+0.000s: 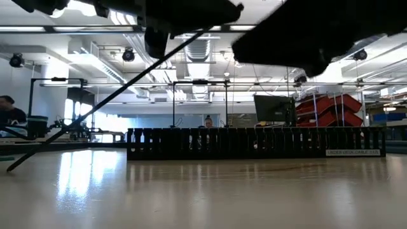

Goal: Ziptie cables
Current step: Wrap the cable wires with black zip tie

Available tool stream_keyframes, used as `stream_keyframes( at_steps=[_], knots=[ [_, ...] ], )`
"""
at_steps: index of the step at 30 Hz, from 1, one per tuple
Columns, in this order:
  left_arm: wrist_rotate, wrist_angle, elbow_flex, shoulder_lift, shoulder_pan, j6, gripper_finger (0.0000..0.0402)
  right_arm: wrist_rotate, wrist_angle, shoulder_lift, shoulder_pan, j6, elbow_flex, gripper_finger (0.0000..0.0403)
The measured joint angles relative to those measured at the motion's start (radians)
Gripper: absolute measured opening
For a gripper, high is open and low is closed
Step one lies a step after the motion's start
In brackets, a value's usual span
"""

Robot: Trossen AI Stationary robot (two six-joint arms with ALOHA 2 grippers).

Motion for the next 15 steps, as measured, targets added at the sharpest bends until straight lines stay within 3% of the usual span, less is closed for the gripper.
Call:
stream_keyframes(
  at_steps=[4,15],
  knots=[
    [0.014,0.081,-0.024,0.000,0.000,0.025,0.0000,-0.081,0.151,0.000,-0.028,-0.133,0.000,0.0114],
    [0.037,0.102,-0.019,-0.006,-0.001,0.066,0.0000,-0.278,0.229,0.000,-0.105,-0.161,0.000,0.0094]
  ],
)
